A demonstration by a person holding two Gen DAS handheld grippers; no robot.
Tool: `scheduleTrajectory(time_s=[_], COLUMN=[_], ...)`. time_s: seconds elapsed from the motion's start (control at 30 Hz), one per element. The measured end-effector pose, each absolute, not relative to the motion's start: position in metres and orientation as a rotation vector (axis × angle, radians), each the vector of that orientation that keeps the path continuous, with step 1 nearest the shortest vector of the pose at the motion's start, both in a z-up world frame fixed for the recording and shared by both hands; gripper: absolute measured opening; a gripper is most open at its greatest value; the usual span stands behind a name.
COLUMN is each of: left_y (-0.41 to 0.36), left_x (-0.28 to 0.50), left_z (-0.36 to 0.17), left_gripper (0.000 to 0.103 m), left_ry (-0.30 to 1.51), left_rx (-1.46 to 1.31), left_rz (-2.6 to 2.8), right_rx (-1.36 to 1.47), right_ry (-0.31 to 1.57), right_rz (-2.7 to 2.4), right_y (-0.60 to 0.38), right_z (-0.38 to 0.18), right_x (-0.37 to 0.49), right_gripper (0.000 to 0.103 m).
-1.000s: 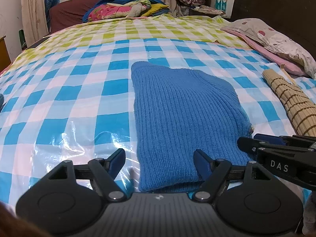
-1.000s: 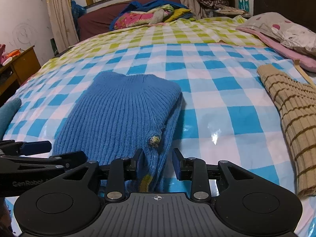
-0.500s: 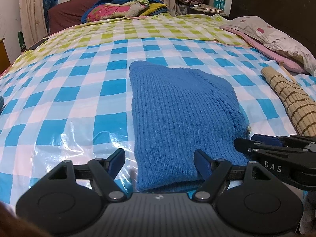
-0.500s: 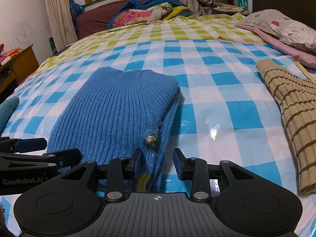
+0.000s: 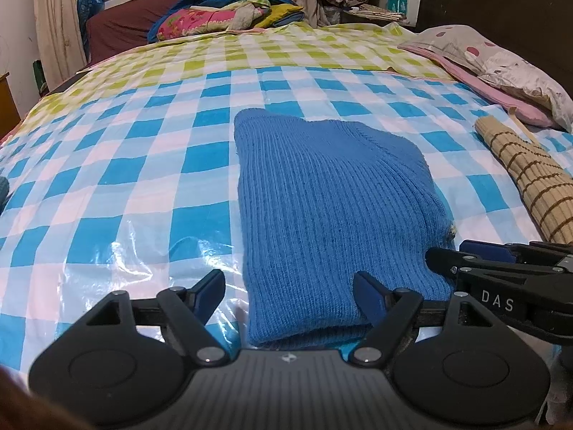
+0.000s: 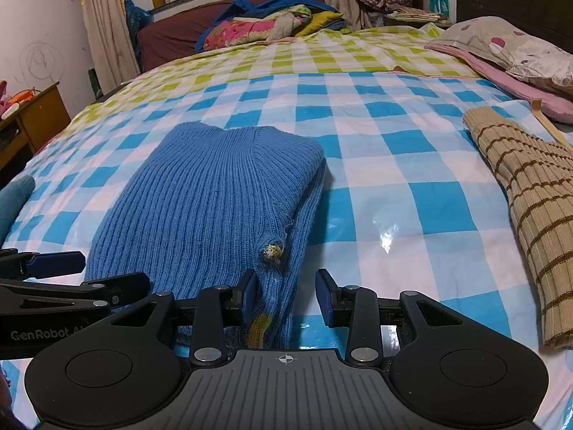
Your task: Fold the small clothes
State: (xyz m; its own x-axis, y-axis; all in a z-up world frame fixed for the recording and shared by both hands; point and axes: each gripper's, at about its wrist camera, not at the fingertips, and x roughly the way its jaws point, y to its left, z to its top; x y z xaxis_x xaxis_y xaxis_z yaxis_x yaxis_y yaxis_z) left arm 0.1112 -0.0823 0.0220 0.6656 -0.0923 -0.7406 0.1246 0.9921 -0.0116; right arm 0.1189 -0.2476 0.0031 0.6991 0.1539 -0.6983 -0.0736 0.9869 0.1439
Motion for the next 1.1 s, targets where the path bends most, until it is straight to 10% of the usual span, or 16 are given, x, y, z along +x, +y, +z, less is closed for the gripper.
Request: scheduleTrajectory(time_s=[1.1], left_y=[-0.081], left_x=[0.104], left_z=[0.021], left_gripper=[0.093], left_ry=[0.831], left_rx=[0.061], left_rz=[-0.109], right_rx=[0.118], right_ry=[0.777], right_rz=[0.118], right_y=[-0.245], right_z=[0.009], right_x=[0.108], right_gripper=[0.04])
